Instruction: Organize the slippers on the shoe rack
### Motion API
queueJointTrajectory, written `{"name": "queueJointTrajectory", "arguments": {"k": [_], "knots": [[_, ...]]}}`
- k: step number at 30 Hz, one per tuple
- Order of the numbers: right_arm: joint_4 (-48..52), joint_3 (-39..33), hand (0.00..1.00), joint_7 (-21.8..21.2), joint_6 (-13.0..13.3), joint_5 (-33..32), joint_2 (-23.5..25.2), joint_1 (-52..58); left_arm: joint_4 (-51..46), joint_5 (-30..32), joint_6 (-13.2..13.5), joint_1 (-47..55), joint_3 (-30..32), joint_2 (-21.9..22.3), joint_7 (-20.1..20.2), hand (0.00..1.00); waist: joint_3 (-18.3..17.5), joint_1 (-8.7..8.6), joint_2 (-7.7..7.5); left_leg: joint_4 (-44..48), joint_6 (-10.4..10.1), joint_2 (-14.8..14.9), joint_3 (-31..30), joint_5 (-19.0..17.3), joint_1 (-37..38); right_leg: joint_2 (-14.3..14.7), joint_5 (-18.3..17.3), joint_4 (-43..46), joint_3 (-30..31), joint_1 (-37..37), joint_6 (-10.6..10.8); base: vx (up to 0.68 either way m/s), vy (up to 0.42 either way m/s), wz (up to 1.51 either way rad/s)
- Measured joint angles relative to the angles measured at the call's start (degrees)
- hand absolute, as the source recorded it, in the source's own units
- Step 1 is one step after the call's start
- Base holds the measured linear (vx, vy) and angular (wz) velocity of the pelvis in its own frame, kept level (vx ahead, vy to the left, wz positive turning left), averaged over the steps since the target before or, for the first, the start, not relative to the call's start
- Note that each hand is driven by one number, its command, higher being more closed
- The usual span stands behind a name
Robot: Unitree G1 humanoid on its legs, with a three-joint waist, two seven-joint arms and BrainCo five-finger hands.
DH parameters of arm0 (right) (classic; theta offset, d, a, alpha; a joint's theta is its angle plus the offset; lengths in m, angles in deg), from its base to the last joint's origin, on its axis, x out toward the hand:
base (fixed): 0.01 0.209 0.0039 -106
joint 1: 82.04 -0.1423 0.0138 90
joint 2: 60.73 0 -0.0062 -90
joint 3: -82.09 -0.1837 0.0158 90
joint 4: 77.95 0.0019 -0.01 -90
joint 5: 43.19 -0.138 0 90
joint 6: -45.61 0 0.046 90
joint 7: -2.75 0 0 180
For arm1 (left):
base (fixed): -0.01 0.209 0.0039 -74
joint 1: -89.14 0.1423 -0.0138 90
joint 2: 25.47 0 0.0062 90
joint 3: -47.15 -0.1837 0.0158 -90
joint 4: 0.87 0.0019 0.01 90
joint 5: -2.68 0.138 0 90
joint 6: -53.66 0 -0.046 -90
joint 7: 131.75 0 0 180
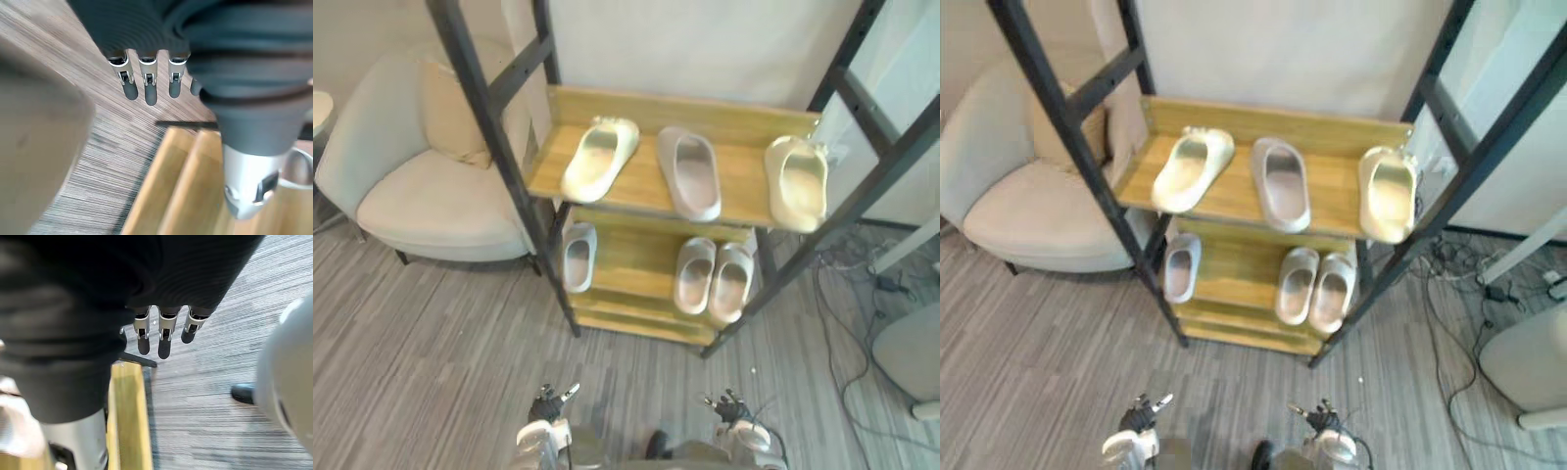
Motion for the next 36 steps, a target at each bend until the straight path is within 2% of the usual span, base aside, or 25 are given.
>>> {"name": "queueJointTrajectory", "arguments": {"k": [2, 3, 5, 8, 14, 17, 22, 25, 26, 30, 35, 36], "knots": [[-0.28, 0.03, 0.0, 0.02, -0.18, 0.03, 0.0, 0.1, 0.47, -0.06, 0.08, -0.11, -0.79, -0.11, -0.04, 0.0, 0.02, 0.49, 0.2, -10.86, 0.88, -3.03, -1.66, 6.87, 1.43, -0.61, -0.68, 0.07, 2.32, 0.87, 1.99, 0.29, 0.151, -0.38], [-0.25, 0.39, 0.0, -0.12, -0.29, 0.08, 0.88, 0.54, 0.75, -0.12, 0.09, 0.01, -0.84, -0.9, -0.12, 0.0, -0.48, 0.61, -1.22, -14.04, 1.69, -4.53, -1.0, 7.77, 2.95, -1.95, -1.02, -0.16, 3.3, 0.89, 2.98, 0.18, 0.088, -0.18], [-0.23, 0.34, 0.0, -0.1, -0.42, 0.11, 1.4, 1.16, 1.67, -0.43, 0.03, -0.39, -0.85, -1.52, -0.14, 0.0, -0.68, 0.64, -2.33, -15.87, 2.07, -5.58, 0.36, 8.13, 4.33, -3.56, -0.9, -0.19, 3.61, 1.04, 3.7, 0.19, 0.112, -0.07], [-0.17, 0.33, 0.0, -0.11, -0.43, 0.11, 1.89, 2.2, 2.91, -0.38, -0.05, -0.12, -0.86, -2.0, -0.12, 0.0, -1.77, 0.63, -3.16, -20.42, 3.24, -7.06, 2.03, 8.92, 7.89, -5.05, -0.02, -1.23, 5.45, 2.22, 5.11, 0.17, 0.131, -0.14], [-0.15, -1.28, 0.0, -0.04, -0.26, 0.07, 1.98, 2.77, 3.99, -0.32, 0.06, 0.03, -0.92, -2.22, 0.03, 0.0, -2.38, 0.15, -3.31, -25.77, 4.66, -8.85, 3.18, 11.04, 10.53, -6.31, 1.29, -2.22, 6.91, 2.27, 6.72, 0.05, 0.059, -0.09], [-0.14, -1.36, 0.0, 0.37, -0.1, 0.07, 1.85, 2.84, 4.24, 0.13, 0.03, 0.25, -1.04, -2.46, -0.02, 0.0, -2.43, -0.01, -3.38, -29.14, 5.01, -9.06, 3.3, 13.29, 11.17, -6.28, 3.47, -3.78, 8.24, 1.75, 6.64, -0.04, 0.044, -0.08], [1.97, 0.94, 0.0, 2.03, 0.34, 0.36, 1.08, 4.06, 5.76, 0.92, -0.03, 0.6, -2.8, -3.45, -0.25, 0.0, -2.59, -0.55, -3.77, -35.26, 5.59, -10.42, 3.68, 17.12, 13.39, -7.03, 3.75, -4.12, 9.53, 0.64, 6.52, -0.12, 0.031, -0.08], [11.9, 4.29, 0.0, 2.79, 0.29, 1.24, 0.09, 7.21, 5.74, 1.28, -0.08, 0.8, -3.53, -3.7, -0.37, 0.0, -2.67, -1.1, -4.14, -40.39, 5.4, -11.58, 4.84, 19.91, 15.11, -7.87, 2.76, -4.82, 11.26, -0.27, 7.59, -0.18, 0.034, -0.2], [17.57, 5.51, 0.0, 3.54, 0.29, 3.05, -0.53, 8.7, 5.66, 1.33, -0.06, 1.23, -4.51, -3.99, -0.51, 0.0, -2.62, -2.12, -4.07, -40.52, 5.43, -11.74, 4.91, 20.13, 15.09, -8.09, 2.55, -4.51, 11.51, -0.64, 7.58, -0.19, 0.05, -0.13], [36.72, 5.96, 0.0, 4.24, 0.5, 5.91, -0.73, 15.3, 4.29, 1.35, 0.0, 2.37, -5.4, -4.29, -1.2, 0.0, -2.94, -2.61, -4.39, -40.68, 5.72, -12.07, 5.23, 19.91, 15.66, -8.15, 2.28, -4.11, 13.1, -0.8, 8.06, -0.11, 0.055, -0.14], [53.94, 6.21, 0.0, 4.22, 1.26, 7.48, -0.43, 20.61, 2.61, 1.43, 0.07, 3.9, -5.41, -4.14, -1.55, 0.0, -3.91, -3.16, -4.35, -40.66, 5.75, -12.24, 6.42, 19.89, 14.88, -8.11, 2.33, -3.87, 14.59, -2.23, 8.13, -0.01, 0.036, -0.12], [54.89, 6.22, 0.0, 4.22, 1.4, 7.48, -0.42, 20.82, 2.61, 1.47, 0.07, 3.97, -5.41, -4.12, -1.56, 0.0, -3.99, -3.25, -4.31, -40.66, 5.77, -12.27, 6.45, 19.87, 14.91, -8.12, 2.34, -3.87, 14.65, -2.23, 8.15, 0.04, 0.031, -0.09]]}}
